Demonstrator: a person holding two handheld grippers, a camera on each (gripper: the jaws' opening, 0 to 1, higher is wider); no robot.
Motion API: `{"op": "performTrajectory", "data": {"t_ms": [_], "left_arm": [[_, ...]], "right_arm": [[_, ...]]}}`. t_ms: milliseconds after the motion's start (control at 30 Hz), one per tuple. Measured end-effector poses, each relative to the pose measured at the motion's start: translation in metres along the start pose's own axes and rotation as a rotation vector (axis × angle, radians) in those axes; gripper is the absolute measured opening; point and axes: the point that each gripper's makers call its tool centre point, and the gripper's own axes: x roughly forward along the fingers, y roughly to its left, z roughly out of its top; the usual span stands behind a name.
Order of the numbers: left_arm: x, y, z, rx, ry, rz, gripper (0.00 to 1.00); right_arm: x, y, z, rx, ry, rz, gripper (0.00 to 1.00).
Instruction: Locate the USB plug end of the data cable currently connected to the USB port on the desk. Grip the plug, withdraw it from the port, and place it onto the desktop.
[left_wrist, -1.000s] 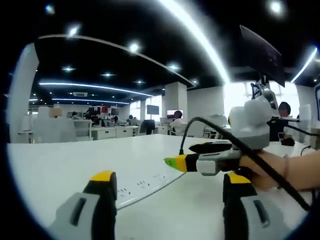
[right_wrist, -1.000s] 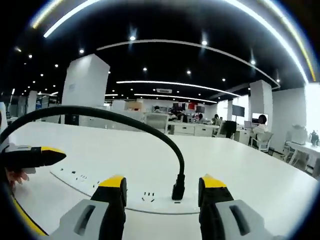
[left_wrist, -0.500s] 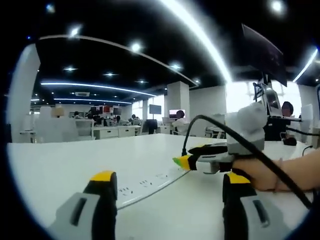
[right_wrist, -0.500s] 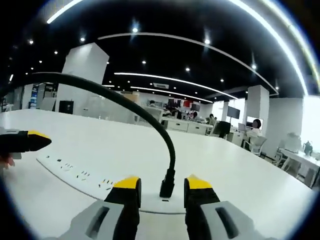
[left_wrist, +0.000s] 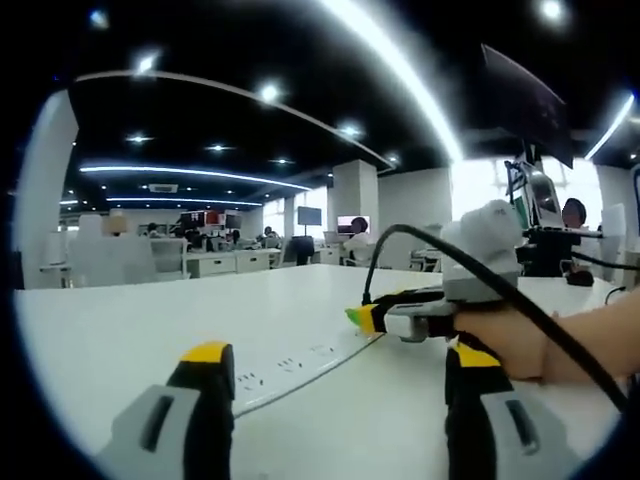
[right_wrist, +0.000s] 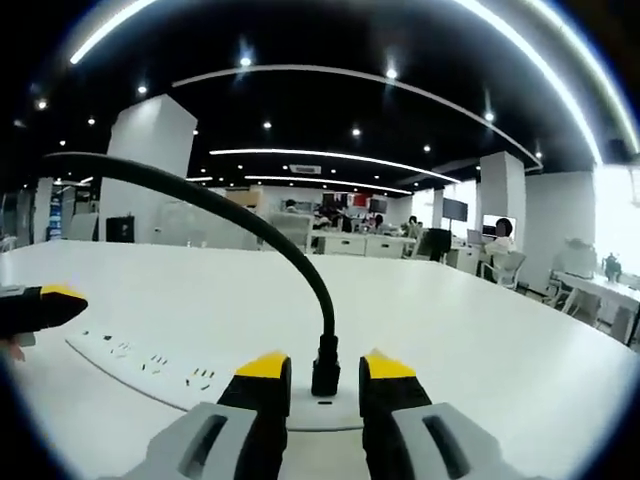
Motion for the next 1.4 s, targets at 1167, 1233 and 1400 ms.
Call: {"op": "performTrajectory", "data": {"t_ms": [1167, 1233, 1400], "left_arm": [[0.0041, 0.0037, -0.0011, 0.032, 0.007, 0.010, 0.87], [0.0040, 0.0030, 0.0005, 0.023, -0.001, 0.007, 0.87], [0.0048, 0.0012, -0.0016, 0.039, 0.012, 0.005, 0.87]], "right_arm": [[0.0085, 0.0013, -0.0068, -0.043, 0.073, -0.009, 0.12], [0.0083, 0.0020, -0.0055, -0.165, 0.095, -0.042, 0.13], [0.0081, 0.0021, -0.0060, -0.124, 0.090, -0.037, 0.13]]}}
